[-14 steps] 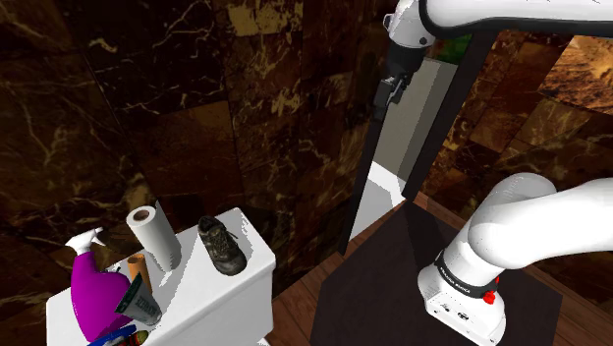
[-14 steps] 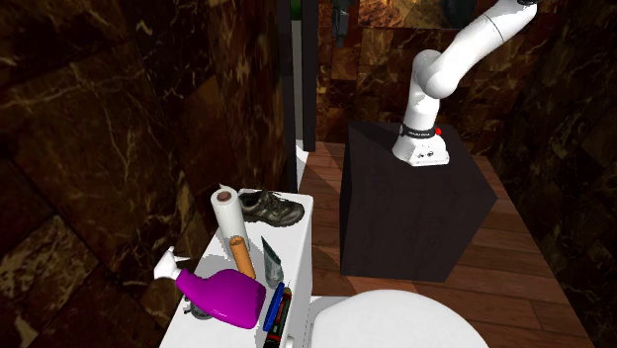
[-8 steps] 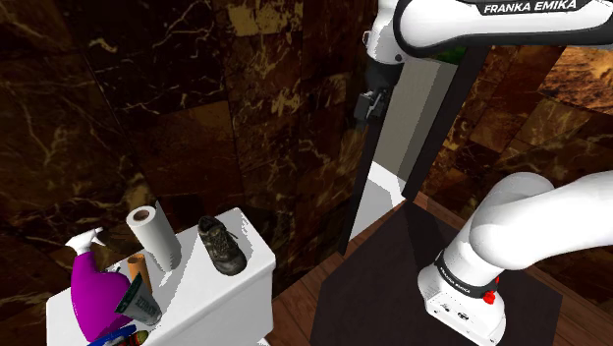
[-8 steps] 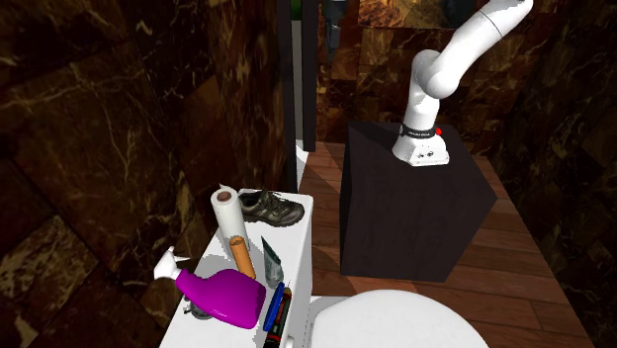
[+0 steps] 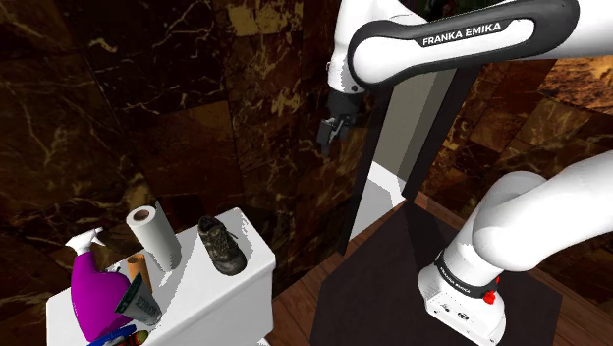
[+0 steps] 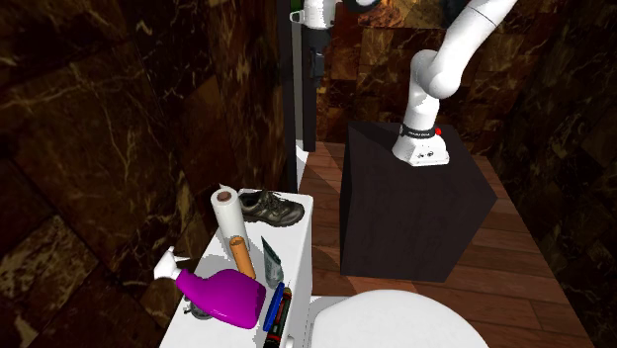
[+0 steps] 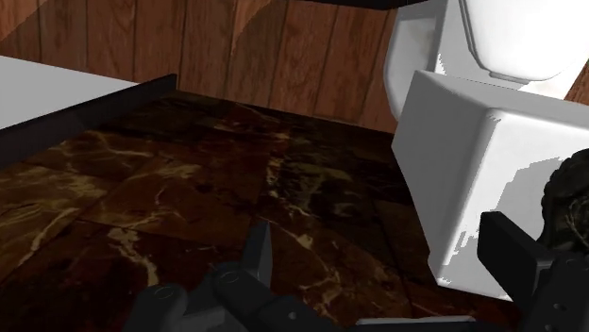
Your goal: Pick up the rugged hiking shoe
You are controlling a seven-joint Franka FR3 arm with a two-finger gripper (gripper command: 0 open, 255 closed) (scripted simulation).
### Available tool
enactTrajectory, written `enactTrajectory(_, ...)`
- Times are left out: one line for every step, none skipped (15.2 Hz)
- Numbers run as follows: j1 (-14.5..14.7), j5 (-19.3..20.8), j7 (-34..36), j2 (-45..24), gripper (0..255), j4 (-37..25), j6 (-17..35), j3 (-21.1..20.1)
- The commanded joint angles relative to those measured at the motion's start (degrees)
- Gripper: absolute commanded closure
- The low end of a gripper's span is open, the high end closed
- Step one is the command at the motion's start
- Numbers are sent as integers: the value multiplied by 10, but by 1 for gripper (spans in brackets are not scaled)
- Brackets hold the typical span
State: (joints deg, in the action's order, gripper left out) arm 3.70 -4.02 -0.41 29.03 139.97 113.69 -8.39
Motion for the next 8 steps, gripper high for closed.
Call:
enactTrajectory(9,-14,14,-30,0,-5,24,-13)
enactTrajectory(13,-19,19,-47,0,-9,37,-18)
enactTrajectory(17,-25,25,-64,0,-13,49,-24)
enactTrajectory(20,-30,30,-81,0,-18,62,-29)
enactTrajectory(24,-34,35,-99,0,-23,73,-35)
enactTrajectory(27,-39,41,-117,0,-29,85,-40)
enactTrajectory(31,-43,46,-135,0,-36,97,-45)
enactTrajectory(34,-46,51,-154,0,-43,108,-51)
